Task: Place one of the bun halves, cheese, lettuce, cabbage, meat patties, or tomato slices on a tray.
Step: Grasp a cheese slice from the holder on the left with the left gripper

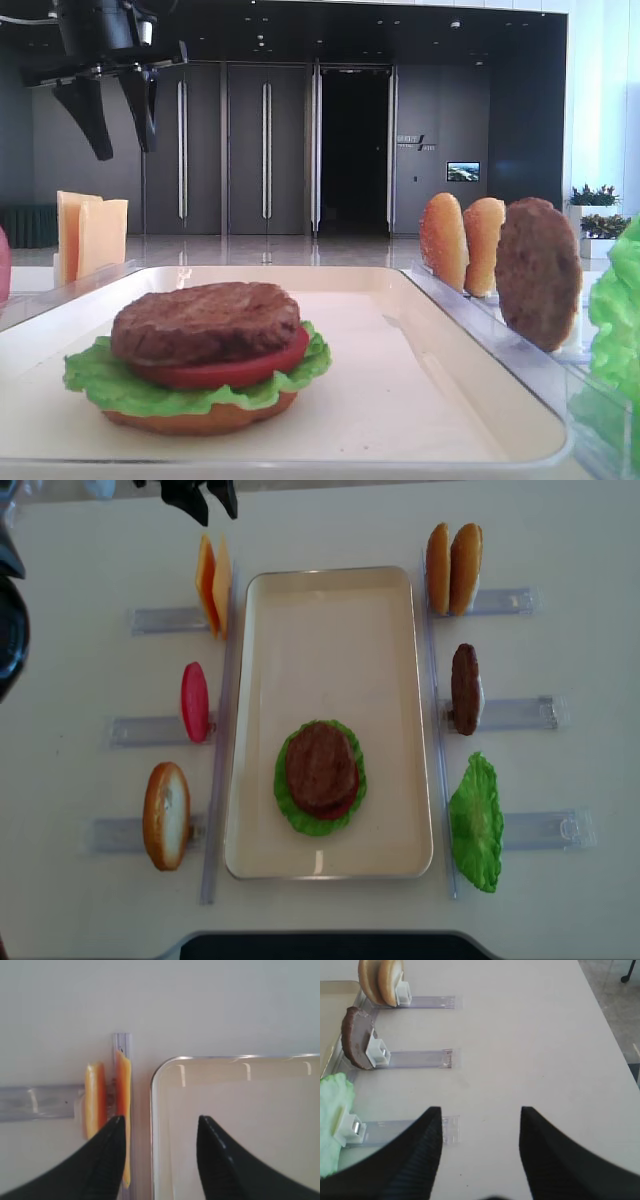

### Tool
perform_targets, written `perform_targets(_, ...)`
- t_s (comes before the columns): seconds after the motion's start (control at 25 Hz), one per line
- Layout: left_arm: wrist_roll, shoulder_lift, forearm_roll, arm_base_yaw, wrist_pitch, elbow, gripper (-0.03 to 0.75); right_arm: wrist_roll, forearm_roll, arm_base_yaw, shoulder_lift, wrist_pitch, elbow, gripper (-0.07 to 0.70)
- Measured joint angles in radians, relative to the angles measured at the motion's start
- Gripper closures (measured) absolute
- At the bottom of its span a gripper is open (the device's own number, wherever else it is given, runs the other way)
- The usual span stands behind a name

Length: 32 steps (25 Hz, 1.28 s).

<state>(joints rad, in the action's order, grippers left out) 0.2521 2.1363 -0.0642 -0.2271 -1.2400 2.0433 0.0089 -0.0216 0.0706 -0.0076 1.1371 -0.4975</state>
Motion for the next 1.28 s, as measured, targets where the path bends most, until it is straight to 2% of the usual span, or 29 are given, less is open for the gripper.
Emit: perform_targets(1.28, 0.001, 0.112, 0.044, -0.017, 0.001, -0.004, 0.358, 0.000, 0.000, 0.000, 0.000, 0.000, 0.000, 0.262)
